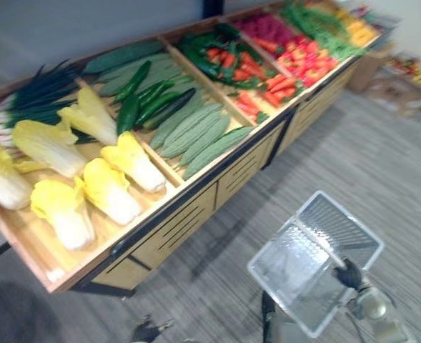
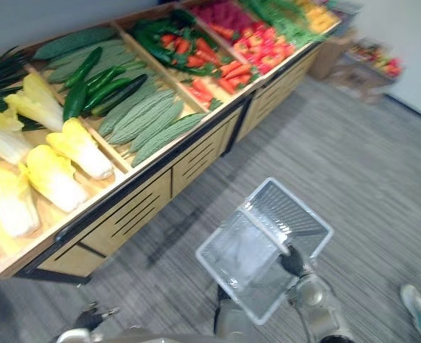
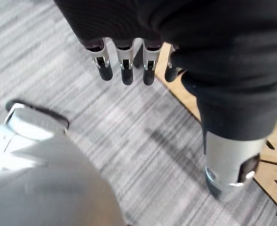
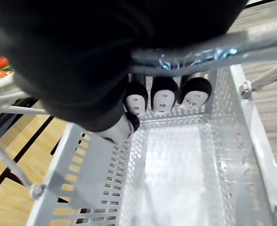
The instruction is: Pick vegetable in the basket
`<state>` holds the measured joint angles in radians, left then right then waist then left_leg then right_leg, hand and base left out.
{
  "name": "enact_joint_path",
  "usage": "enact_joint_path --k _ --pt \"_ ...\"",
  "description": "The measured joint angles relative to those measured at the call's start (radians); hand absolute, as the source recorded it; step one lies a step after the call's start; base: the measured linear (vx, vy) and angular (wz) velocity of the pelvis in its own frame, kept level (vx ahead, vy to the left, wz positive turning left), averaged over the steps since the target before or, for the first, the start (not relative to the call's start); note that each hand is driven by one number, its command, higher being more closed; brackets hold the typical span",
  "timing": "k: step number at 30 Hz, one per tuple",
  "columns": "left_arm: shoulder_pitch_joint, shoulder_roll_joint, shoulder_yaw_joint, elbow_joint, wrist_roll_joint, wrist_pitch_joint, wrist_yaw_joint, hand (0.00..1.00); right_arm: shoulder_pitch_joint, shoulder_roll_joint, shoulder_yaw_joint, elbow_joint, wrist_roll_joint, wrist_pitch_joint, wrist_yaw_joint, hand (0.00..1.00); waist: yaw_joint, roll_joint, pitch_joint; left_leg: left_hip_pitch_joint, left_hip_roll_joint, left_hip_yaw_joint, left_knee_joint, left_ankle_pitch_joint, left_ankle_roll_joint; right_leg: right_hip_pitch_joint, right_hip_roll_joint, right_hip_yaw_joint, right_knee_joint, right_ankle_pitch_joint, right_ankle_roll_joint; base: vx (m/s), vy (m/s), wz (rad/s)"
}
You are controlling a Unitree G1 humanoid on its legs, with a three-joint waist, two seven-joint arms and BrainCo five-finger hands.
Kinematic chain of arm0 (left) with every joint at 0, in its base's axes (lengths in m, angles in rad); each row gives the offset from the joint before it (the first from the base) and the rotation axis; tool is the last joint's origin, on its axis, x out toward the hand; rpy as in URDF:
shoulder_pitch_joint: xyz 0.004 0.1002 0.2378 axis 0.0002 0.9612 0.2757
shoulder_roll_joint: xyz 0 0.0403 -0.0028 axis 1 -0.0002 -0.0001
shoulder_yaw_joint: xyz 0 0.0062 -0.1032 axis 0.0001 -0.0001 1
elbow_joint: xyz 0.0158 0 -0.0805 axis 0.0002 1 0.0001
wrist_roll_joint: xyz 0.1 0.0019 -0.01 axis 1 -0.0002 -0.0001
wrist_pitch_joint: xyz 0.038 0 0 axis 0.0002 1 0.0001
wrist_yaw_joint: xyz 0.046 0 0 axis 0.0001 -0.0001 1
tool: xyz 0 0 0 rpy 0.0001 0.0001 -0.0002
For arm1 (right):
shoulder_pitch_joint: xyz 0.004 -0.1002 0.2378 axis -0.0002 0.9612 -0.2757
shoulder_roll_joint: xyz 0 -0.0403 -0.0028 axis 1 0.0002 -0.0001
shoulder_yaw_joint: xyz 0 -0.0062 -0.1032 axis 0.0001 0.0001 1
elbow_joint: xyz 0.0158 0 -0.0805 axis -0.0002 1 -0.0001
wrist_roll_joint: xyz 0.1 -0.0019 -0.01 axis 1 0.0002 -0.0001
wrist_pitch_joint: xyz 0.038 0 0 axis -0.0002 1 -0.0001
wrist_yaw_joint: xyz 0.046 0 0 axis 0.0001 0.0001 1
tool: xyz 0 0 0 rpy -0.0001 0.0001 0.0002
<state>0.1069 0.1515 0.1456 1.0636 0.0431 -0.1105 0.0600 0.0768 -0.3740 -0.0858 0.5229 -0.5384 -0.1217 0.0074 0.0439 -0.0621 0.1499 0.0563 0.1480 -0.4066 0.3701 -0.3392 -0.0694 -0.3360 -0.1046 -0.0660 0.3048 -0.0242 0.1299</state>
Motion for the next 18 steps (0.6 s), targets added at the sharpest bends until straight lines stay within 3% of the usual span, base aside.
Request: enact_joint_path --k 2,3,4,5,6,7,8,10,12,13,14,15,16,18 --pt "0.015 0.001 0.033 0.011 -0.002 0.000 0.005 0.00 -0.002 -0.001 -0.005 0.005 0.000 0.012 0.000 1.00 0.007 -0.001 -0.002 -0.020 0.024 0.007 0.069 0.076 -0.006 0.023 0.010 -0.054 0.075 -0.085 -0.034 0.41 -0.421 0.84" --pt "0.017 -0.003 0.051 0.015 -0.002 0.006 0.011 0.00 0.005 -0.001 -0.004 0.005 0.001 0.012 -0.001 1.00 0.001 -0.002 0.000 -0.095 0.021 0.039 0.198 0.160 -0.017 0.056 0.011 -0.094 0.069 -0.107 -0.054 0.35 -0.380 0.83" --pt "0.021 -0.009 0.062 0.015 -0.007 0.009 0.014 0.00 0.008 -0.001 0.014 0.005 0.009 0.012 -0.001 1.00 0.005 -0.012 0.007 -0.207 0.031 0.111 0.372 0.322 -0.017 0.124 0.015 -0.128 0.004 -0.115 -0.068 0.42 -0.445 0.75" --pt "0.020 -0.013 0.072 0.011 -0.027 0.006 0.015 0.00 0.009 -0.001 0.018 0.005 0.014 0.012 -0.002 1.00 0.016 -0.016 0.014 -0.244 0.052 0.161 0.436 0.318 -0.010 0.154 0.018 -0.138 -0.025 -0.113 -0.073 0.32 -0.314 0.52" --pt "0.014 -0.013 0.071 0.009 -0.033 0.005 0.014 0.00 0.009 0.000 0.019 0.008 0.027 0.012 -0.003 1.00 0.025 -0.012 0.019 -0.296 0.078 0.244 0.518 0.258 0.006 0.196 0.021 -0.150 -0.059 -0.108 -0.084 0.31 -0.261 0.35" --pt "0.012 -0.013 0.070 0.006 -0.034 0.004 0.014 0.00 0.006 0.000 0.023 0.012 0.029 0.012 -0.006 1.00 0.030 -0.023 0.027 -0.348 0.100 0.352 0.576 0.205 0.009 0.250 0.018 -0.166 -0.101 -0.107 -0.085 0.30 -0.225 0.35" --pt "0.013 -0.013 0.070 0.001 -0.036 0.005 0.014 0.00 0.006 0.000 0.023 0.015 0.030 0.012 -0.008 1.00 0.033 -0.023 0.028 -0.367 0.110 0.404 0.579 0.186 0.011 0.277 0.014 -0.175 -0.122 -0.107 -0.085 0.27 -0.142 0.41" --pt "0.012 -0.013 0.073 -0.013 -0.041 0.004 0.022 0.00 0.008 0.000 0.021 0.036 0.039 0.011 -0.014 1.00 0.039 -0.016 0.030 -0.430 0.152 0.589 0.490 0.146 0.002 0.349 0.008 -0.224 -0.181 -0.107 -0.085 0.24 -0.063 0.40" --pt "0.004 -0.013 0.076 -0.022 -0.041 0.008 0.028 0.00 0.009 0.005 0.017 0.041 0.047 0.011 -0.014 1.00 0.035 -0.009 0.031 -0.453 0.162 0.696 0.321 0.153 0.000 0.371 0.005 -0.271 -0.210 -0.108 -0.083 0.18 0.030 0.42" --pt "0.003 -0.015 0.076 -0.026 -0.040 0.010 0.031 0.00 0.014 0.009 0.008 0.042 0.048 0.011 -0.014 1.00 0.032 -0.002 0.030 -0.454 0.157 0.760 0.188 0.200 0.006 0.380 0.005 -0.302 -0.223 -0.108 -0.071 0.29 0.146 0.70" --pt "0.006 -0.026 0.076 -0.025 -0.038 0.013 0.035 0.00 0.025 0.005 -0.005 0.040 0.047 0.010 -0.017 1.00 0.022 0.033 0.023 -0.449 0.137 0.840 -0.045 0.417 0.035 0.396 0.026 -0.344 -0.231 -0.119 -0.044 0.26 0.165 0.78" --pt "0.003 -0.025 0.077 -0.025 -0.038 0.013 0.036 0.00 0.029 0.017 -0.015 0.044 0.047 0.014 -0.019 1.00 0.016 0.039 0.015 -0.436 0.122 0.864 -0.085 0.406 0.080 0.402 0.022 -0.360 -0.232 -0.131 -0.026 0.31 0.203 1.03" --pt "-0.004 -0.021 0.077 -0.029 -0.035 0.012 0.041 0.00 0.031 0.031 -0.018 0.045 0.046 0.019 -0.020 1.00 0.004 0.017 0.017 -0.413 0.066 0.848 -0.180 0.418 0.097 0.399 0.002 -0.393 -0.232 -0.136 -0.018 0.19 0.131 1.01" --pt "-0.015 -0.007 0.078 -0.022 -0.020 0.016 0.043 0.00 0.009 0.051 -0.016 0.059 0.042 0.023 -0.019 1.00 0.016 -0.022 0.030 -0.383 -0.003 0.829 -0.285 0.458 0.112 0.398 -0.033 -0.417 -0.218 -0.127 -0.004 0.21 0.117 0.72"
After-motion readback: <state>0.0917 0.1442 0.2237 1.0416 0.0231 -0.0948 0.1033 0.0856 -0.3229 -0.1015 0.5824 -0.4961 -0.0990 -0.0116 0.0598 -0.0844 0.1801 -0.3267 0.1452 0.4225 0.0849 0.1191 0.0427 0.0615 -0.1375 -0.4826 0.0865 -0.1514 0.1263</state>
